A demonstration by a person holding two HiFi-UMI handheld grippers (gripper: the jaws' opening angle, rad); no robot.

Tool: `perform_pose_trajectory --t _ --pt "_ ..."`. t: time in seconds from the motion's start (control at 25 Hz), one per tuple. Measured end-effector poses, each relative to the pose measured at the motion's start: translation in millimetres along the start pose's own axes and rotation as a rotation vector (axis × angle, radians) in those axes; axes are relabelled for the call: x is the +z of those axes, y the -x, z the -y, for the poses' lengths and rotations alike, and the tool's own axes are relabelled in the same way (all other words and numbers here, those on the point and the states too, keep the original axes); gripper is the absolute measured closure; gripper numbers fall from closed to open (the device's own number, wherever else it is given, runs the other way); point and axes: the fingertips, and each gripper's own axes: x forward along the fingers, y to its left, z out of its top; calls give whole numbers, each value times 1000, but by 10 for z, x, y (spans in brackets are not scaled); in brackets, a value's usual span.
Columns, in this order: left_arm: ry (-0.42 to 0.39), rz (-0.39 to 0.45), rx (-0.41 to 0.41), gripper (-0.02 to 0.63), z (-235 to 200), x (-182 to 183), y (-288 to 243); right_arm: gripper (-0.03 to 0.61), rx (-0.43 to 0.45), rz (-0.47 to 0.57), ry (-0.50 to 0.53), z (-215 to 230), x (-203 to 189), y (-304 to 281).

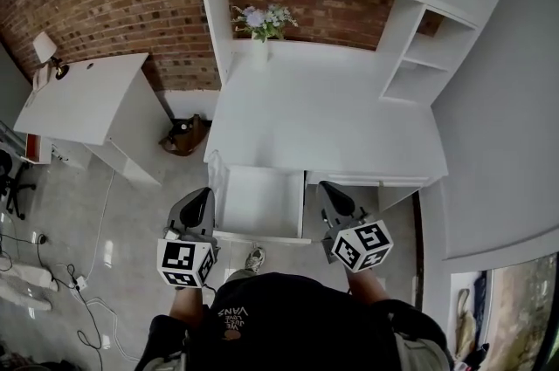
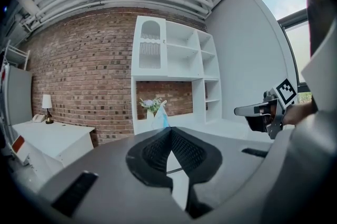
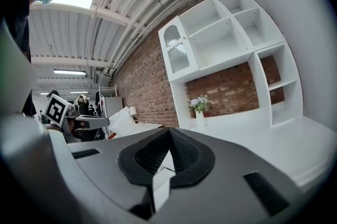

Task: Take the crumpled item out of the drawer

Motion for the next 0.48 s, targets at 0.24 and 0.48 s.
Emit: perform_pose_trajectory --t 0.24,0.48 --pt "11 14 2 609 -12 20 -5 578 21 -12 5 -56 -23 -107" --pt "25 14 5 609 -50 -13 -43 578 6 -8 25 -25 5 -174"
